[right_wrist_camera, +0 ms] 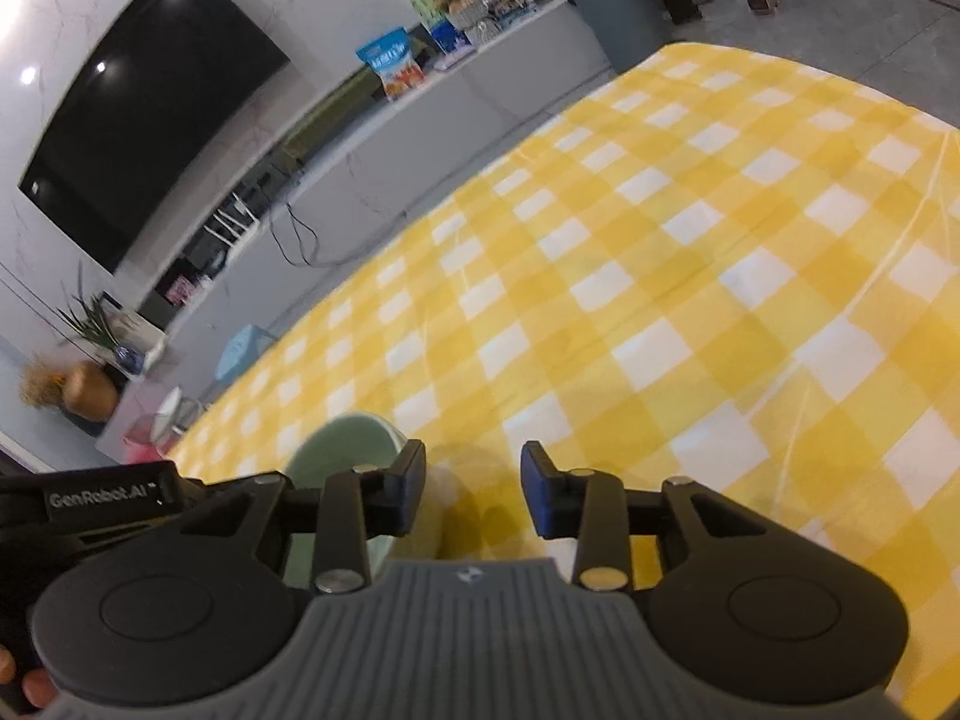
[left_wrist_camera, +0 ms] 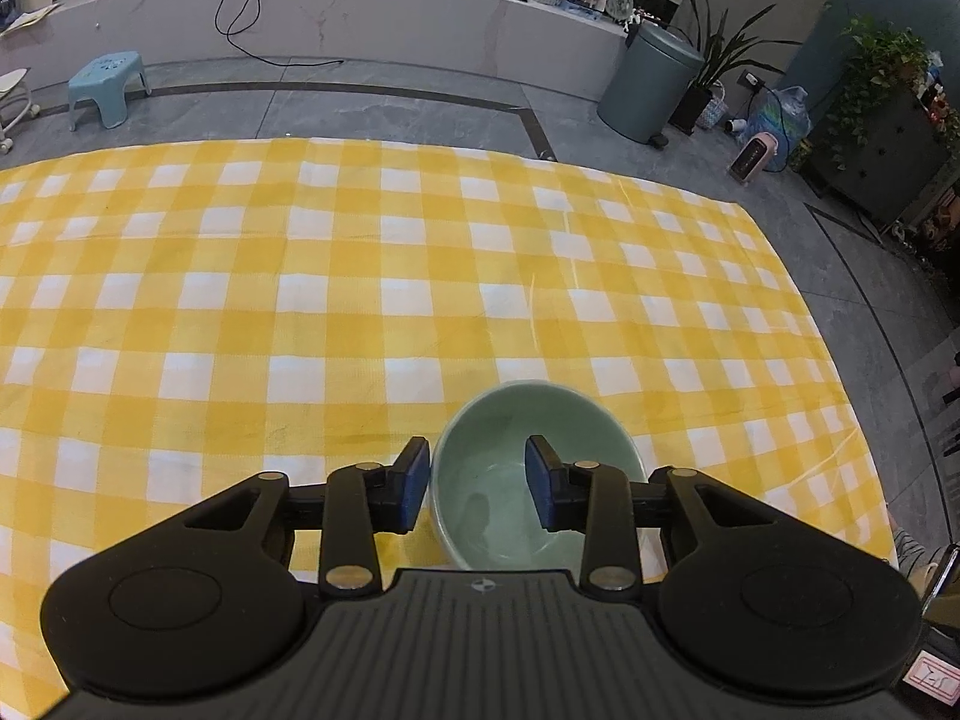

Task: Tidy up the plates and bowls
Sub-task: 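Lift the green bowl with both grippers and carry it toward the nested bowls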

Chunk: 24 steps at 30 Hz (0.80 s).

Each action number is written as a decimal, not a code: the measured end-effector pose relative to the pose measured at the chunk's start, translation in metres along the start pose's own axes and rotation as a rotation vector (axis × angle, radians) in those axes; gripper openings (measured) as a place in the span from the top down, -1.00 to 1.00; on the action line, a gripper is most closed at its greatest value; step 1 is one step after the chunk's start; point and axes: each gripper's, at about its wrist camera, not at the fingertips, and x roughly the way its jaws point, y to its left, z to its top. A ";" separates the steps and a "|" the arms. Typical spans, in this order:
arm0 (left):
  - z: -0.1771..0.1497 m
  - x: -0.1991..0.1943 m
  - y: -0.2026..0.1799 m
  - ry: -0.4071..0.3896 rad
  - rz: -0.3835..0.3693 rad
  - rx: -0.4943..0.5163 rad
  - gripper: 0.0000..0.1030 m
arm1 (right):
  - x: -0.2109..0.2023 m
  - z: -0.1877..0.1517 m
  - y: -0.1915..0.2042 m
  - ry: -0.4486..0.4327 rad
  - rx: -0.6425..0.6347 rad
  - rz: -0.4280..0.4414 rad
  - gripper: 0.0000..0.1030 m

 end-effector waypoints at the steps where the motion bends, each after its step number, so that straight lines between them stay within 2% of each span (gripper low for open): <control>1: 0.000 0.000 0.000 -0.001 0.002 0.007 0.23 | 0.002 0.000 -0.002 0.010 0.008 -0.003 0.30; 5: 0.002 0.000 0.001 0.002 0.000 0.001 0.22 | 0.000 0.001 -0.007 0.008 0.045 0.022 0.30; 9: 0.002 0.000 0.001 -0.003 0.005 -0.003 0.22 | -0.006 0.001 -0.006 -0.008 0.062 0.095 0.27; 14: 0.003 -0.001 -0.002 -0.005 0.002 0.003 0.22 | -0.001 -0.004 0.004 0.022 0.003 0.064 0.28; 24: 0.003 -0.003 -0.004 -0.007 0.006 0.007 0.22 | 0.002 -0.007 0.003 0.038 0.000 0.076 0.53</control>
